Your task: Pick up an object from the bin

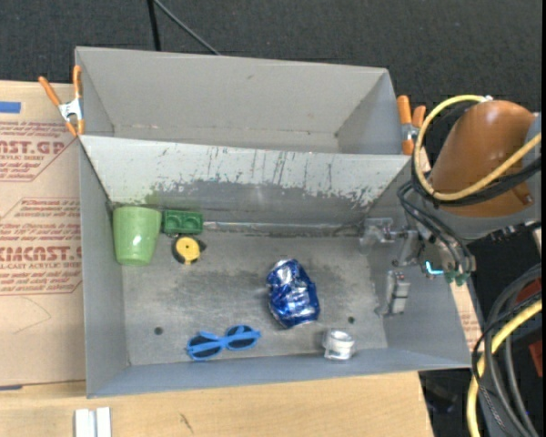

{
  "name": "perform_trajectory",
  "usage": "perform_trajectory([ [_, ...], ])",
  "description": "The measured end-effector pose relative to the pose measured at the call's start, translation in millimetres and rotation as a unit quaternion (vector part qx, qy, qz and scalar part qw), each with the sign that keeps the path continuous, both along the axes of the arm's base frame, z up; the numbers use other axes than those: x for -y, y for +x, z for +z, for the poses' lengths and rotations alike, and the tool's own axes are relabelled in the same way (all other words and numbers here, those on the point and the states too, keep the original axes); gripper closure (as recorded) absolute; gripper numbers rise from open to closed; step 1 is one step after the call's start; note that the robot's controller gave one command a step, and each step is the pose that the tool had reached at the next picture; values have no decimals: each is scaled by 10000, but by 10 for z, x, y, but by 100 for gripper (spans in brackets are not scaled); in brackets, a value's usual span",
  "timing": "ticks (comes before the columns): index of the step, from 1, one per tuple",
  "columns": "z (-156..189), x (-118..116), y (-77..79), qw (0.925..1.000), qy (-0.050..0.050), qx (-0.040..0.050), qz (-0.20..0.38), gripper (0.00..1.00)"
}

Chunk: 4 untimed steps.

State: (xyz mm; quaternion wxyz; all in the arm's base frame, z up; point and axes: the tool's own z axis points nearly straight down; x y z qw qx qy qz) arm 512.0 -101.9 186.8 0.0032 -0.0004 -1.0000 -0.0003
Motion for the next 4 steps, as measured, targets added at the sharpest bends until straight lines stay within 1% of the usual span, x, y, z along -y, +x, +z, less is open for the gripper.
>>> perform_trajectory([
  [1, -525, -889, -283, 9998, 21, 0, 202, 0],
  [2, -1116, -913, 14, 9998, -27, 181, -118, 0],
  [3, -1148, -937, -47, 9999, -12, 71, -91, 100],
  [4, 637, -191, -279, 9999, -18, 78, -106, 100],
])
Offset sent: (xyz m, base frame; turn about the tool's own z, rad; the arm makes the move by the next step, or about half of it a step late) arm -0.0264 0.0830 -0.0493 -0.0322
